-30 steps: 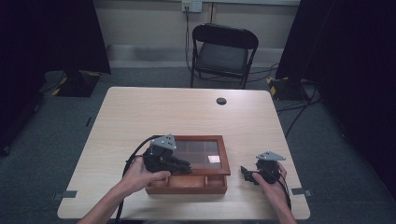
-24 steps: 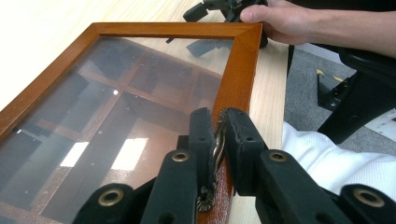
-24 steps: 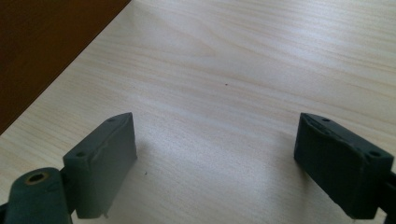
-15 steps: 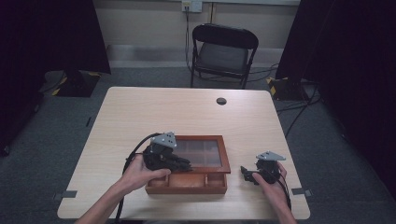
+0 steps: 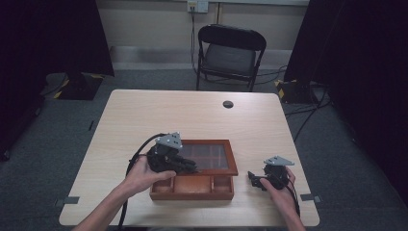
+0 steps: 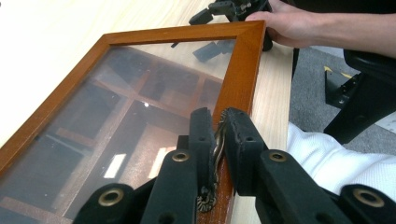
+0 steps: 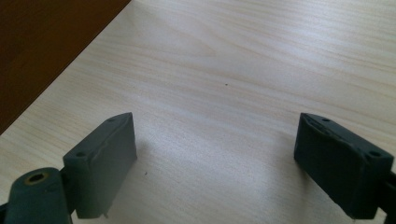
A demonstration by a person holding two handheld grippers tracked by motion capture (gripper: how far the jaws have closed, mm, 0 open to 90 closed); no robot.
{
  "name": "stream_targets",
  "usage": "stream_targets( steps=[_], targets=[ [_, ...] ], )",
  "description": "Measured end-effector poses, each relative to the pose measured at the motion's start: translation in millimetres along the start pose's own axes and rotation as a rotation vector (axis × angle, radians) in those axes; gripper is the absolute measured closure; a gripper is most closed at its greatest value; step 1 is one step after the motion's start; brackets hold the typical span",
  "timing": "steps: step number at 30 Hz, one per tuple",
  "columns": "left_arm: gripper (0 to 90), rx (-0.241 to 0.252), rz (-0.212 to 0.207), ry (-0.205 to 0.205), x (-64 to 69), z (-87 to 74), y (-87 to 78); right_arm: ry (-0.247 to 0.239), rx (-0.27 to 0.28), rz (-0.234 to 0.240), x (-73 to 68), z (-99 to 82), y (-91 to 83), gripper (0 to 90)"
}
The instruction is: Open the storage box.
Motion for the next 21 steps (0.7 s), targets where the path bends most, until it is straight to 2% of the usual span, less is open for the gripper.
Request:
stream_targets(
  steps=[4,8,21],
  targets=[
    [81.2,-0.007,0.014,0.006,-0.9,2.8,-1.9,0.000,0.000,0.000,0.0,0.0,0.0,12.1],
    [81.3,0.008,0.012,0.002,-1.8,5.8,-3.0,0.000,0.000,0.000,0.0,0.0,0.0,12.1],
    [81.4,0.011,0.012,0.002,-4.6,11.1,-5.3,0.000,0.000,0.000,0.0,0.0,0.0,12.1]
  ],
)
Point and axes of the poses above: each handheld gripper's, and its own axes: y roughly forward along the jaws, z roughly out of its top, x roughly to its right, the point moved 9 cm from there along y, roughly forward along the jaws, and after that the axes turned 8 degrees about x, right-handed, at the moved point
